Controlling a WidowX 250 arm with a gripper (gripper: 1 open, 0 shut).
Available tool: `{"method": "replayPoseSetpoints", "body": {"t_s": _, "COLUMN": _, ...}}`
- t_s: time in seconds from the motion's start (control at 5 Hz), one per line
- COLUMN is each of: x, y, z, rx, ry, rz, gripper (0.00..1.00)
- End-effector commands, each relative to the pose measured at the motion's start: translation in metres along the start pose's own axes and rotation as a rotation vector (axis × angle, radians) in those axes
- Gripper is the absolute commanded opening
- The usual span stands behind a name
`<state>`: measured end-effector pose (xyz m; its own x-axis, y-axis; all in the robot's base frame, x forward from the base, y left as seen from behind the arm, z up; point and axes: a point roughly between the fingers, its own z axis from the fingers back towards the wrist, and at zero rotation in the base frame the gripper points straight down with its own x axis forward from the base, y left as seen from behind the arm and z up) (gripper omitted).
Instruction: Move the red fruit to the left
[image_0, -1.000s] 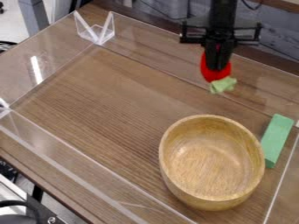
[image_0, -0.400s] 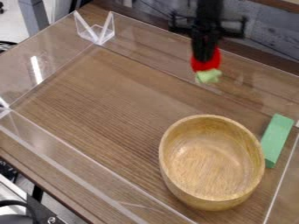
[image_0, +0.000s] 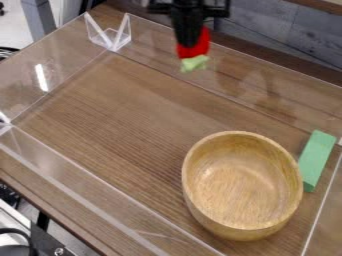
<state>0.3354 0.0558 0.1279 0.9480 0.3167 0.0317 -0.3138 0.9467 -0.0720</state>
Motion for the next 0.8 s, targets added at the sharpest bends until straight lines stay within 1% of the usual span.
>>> {"method": "replayPoseSetpoints", "body": {"t_s": 0.0, "x": 0.0, "y": -0.012, "z": 0.031, "rx": -0.003, "ry": -0.082, "rz": -0.022, "gripper": 0.0}}
{"method": "replayPoseSetpoints", "body": {"t_s": 0.2, "x": -0.002, "y": -0.029, "z": 0.036, "rx": -0.002, "ry": -0.079, "rz": -0.03, "gripper": 0.0}}
{"method": "replayPoseSetpoints", "body": {"t_s": 0.4, "x": -0.002, "y": -0.033, "z": 0.043, "rx": 0.004, "ry": -0.079, "rz": -0.024, "gripper": 0.0}}
{"method": "replayPoseSetpoints", "body": {"t_s": 0.6, "x": -0.002, "y": -0.037, "z": 0.039, "rx": 0.011, "ry": -0.079, "rz": -0.014, "gripper": 0.0}}
